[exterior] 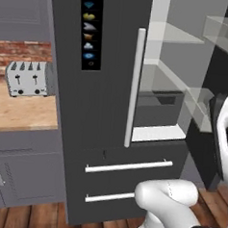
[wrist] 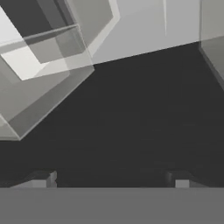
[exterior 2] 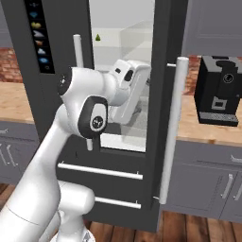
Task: There is a bowl on the dining counter. Grab a lemon wedge from the fridge and place it in the bowl. Then get the liquor bottle and glass cup from the cabinet and place them next to the bowl.
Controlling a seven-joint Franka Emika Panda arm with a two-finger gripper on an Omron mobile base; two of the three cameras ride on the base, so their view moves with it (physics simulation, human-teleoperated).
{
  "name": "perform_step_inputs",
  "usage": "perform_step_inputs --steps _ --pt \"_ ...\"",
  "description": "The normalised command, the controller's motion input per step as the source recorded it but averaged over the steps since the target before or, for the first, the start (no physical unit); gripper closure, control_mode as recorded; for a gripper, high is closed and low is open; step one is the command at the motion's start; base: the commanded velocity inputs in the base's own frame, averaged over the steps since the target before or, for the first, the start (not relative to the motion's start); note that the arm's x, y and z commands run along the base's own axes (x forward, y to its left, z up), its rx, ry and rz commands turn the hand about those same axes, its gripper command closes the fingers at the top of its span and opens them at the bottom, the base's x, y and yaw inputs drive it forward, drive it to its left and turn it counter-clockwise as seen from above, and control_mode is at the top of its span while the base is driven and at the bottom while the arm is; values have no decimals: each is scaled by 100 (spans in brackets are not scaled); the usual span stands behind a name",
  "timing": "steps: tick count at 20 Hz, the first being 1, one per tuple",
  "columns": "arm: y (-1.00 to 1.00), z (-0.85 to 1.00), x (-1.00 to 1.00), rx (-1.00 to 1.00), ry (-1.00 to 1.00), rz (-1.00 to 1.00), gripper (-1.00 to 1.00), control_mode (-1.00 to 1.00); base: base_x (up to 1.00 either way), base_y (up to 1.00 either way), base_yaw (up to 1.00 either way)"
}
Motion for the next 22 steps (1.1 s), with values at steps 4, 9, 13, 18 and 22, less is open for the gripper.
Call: perform_step_inputs --steps 4,9,13,18,22 --pt "-57 0 -14 0 0 0 -100 -100 0 0 0" --pt "-30 0 -1 0 -1 0 -100 -100 0 0 0" --pt "27 1 -36 0 -28 0 -100 -100 0 0 0" --pt "92 0 -36 0 -25 -2 -100 -100 0 0 0" --pt "100 0 -8 0 -22 -3 -100 -100 0 0 0"
